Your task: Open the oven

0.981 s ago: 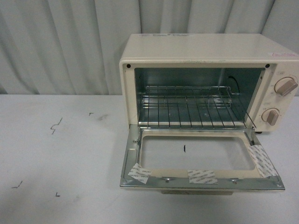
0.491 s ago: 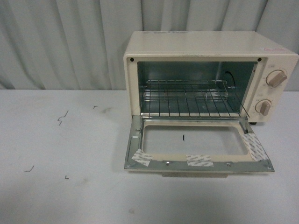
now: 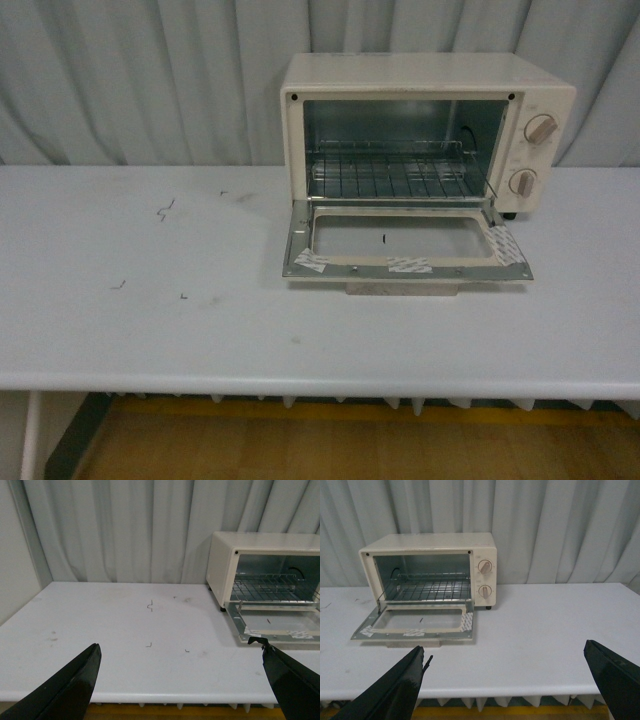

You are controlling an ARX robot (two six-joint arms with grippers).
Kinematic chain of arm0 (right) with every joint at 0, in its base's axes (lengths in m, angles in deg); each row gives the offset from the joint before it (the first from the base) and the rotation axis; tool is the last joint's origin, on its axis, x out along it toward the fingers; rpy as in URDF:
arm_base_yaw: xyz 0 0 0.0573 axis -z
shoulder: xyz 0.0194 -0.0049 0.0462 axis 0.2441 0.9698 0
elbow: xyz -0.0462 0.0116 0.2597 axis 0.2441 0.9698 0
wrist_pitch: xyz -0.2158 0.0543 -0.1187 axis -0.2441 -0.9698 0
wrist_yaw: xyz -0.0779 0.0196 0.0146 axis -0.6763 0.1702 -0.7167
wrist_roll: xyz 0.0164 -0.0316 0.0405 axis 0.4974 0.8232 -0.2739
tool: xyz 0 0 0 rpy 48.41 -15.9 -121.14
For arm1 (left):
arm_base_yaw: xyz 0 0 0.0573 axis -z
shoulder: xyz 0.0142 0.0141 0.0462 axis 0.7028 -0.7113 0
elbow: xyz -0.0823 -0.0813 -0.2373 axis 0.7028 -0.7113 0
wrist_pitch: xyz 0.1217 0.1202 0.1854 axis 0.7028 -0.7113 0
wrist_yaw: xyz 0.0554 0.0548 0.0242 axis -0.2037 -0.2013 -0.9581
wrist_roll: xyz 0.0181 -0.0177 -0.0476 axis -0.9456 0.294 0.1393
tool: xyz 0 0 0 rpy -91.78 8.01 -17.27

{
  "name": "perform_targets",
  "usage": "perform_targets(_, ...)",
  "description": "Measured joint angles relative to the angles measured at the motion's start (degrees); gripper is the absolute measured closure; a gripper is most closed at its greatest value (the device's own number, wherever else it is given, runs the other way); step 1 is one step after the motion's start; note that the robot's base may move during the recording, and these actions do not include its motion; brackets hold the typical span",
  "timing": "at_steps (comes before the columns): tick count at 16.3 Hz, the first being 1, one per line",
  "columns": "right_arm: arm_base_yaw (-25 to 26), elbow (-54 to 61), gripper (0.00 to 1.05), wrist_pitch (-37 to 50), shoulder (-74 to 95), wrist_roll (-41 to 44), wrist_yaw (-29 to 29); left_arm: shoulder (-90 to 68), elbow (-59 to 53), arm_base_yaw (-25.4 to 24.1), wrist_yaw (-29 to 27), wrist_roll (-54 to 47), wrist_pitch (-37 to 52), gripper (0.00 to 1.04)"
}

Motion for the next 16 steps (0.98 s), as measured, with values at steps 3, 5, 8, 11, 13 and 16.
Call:
perform_targets(3, 0.00, 0.00, 0.06, 0.15, -0.09, 0.00, 0.00, 0.00, 0.00, 0.00, 0.09, 0.00, 0.20, 0.07)
perform_targets(5, 0.00, 0.00, 0.06, 0.15, -0.09, 0.00, 0.00, 0.00, 0.00, 0.00, 0.07, 0.00, 0.20, 0.07)
perform_targets(8, 0.00, 0.00, 0.06, 0.15, -0.09, 0.00, 0.00, 0.00, 0.00, 0.00, 0.09, 0.00, 0.20, 0.07)
perform_targets(11, 0.00, 0.00, 0.06, 0.15, -0.09, 0.00, 0.00, 0.00, 0.00, 0.00, 0.09, 0.00, 0.20, 0.07)
perform_targets(13, 0.00, 0.00, 0.06, 0.15, -0.09, 0.00, 0.00, 0.00, 0.00, 0.00, 0.09, 0.00, 0.20, 0.07)
perform_targets(16, 0.00, 0.00, 0.06, 0.15, -0.09, 0.00, 0.00, 0.00, 0.00, 0.00, 0.09, 0.00, 0.20, 0.07)
